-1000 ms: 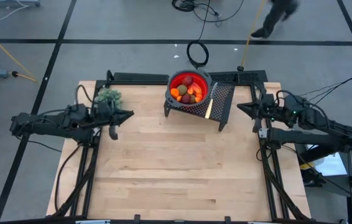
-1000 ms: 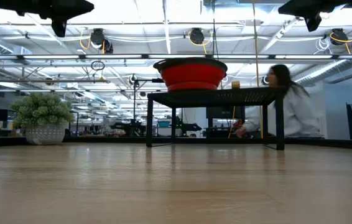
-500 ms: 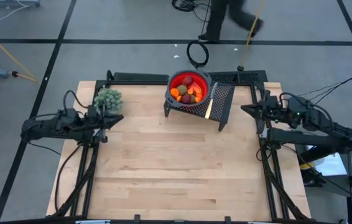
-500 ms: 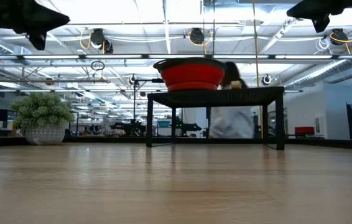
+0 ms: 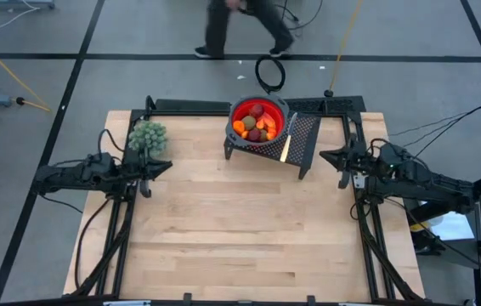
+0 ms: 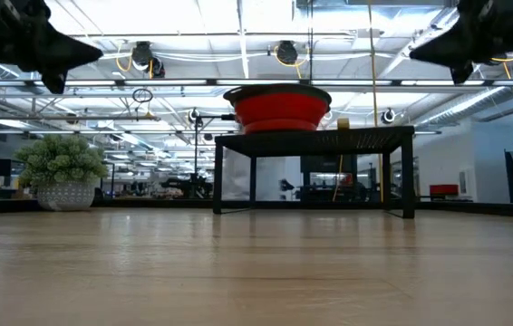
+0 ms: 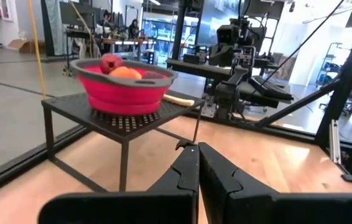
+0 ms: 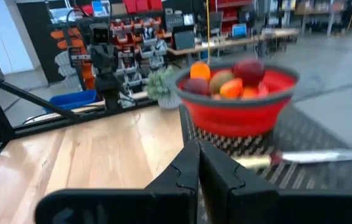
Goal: Pick & Place Fruit
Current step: Return to Home Position
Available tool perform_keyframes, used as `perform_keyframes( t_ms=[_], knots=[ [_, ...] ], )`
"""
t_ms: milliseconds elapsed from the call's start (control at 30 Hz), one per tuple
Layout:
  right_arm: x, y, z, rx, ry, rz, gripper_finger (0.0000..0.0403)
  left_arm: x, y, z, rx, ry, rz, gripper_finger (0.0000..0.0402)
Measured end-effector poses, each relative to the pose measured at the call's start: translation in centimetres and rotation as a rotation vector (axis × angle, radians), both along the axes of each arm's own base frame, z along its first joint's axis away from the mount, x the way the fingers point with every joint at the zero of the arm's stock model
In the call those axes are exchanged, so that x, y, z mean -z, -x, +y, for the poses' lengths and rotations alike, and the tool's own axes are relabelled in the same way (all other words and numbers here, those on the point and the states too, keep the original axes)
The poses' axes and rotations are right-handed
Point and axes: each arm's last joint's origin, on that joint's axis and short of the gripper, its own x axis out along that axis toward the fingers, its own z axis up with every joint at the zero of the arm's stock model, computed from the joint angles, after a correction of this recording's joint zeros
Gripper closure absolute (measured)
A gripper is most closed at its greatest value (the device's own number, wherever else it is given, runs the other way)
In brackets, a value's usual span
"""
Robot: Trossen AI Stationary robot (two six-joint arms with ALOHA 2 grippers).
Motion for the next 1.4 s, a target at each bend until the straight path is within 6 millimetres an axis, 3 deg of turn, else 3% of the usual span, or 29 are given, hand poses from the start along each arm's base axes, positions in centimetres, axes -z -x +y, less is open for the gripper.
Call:
perform_keyframes(
  t_ms=[600,767,1100,1400],
  knots=[
    [3.9,0.3,0.1,0.001,-0.028,-0.045,0.0403,3.9,-1.4,-0.1,0.0,0.032,-0.004,0.04],
    [4.0,0.8,0.1,0.018,0.007,-0.045,0.0403,4.0,-1.4,-0.1,-0.001,0.012,0.003,0.04],
    [6.2,0.0,-0.1,0.028,-0.057,-0.014,0.0403,4.5,-1.6,-0.1,0.023,0.0,0.001,0.0396],
    [6.9,-0.2,-0.1,0.02,0.017,0.031,0.0403,4.6,-1.6,-0.1,0.024,-0.031,0.01,0.0391]
  ],
)
